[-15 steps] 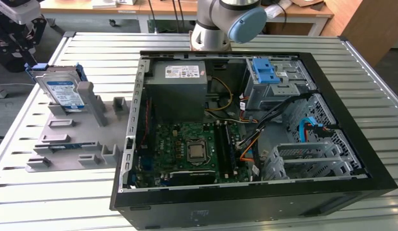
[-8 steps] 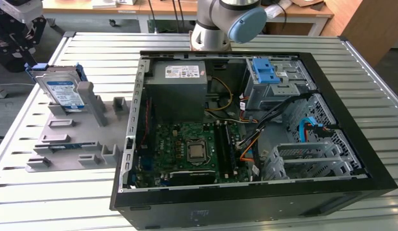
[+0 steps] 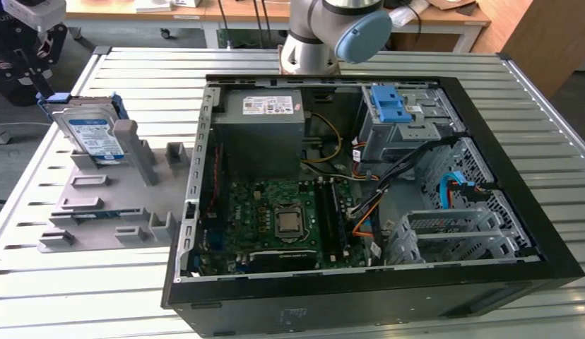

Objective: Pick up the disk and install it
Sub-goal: 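Pick up the disk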

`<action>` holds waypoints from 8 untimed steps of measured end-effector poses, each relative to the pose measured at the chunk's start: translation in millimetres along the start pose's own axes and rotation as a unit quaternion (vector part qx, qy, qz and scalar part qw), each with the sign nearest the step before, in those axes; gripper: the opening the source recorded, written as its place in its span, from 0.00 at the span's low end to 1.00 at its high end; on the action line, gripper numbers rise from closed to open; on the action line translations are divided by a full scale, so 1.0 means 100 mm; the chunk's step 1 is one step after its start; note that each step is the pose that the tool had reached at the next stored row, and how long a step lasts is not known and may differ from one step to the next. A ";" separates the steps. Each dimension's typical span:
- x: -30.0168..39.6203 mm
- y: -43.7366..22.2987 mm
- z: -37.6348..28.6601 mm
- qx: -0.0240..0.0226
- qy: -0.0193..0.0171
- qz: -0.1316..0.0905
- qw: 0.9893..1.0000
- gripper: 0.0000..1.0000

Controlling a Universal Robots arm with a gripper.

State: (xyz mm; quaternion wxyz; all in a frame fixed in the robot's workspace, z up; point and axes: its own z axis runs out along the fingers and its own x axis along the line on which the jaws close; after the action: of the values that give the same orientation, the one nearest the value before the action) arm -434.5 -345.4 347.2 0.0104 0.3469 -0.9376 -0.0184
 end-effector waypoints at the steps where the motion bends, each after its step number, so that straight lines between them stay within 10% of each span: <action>1: 0.000 0.000 0.000 0.000 0.000 -0.004 1.000 0.11; 8: 0.000 0.000 0.000 0.000 0.001 -0.035 0.999 0.11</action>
State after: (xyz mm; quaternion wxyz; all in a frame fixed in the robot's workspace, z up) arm -434.5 -345.4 347.2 0.0111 0.3792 -0.9251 -0.0181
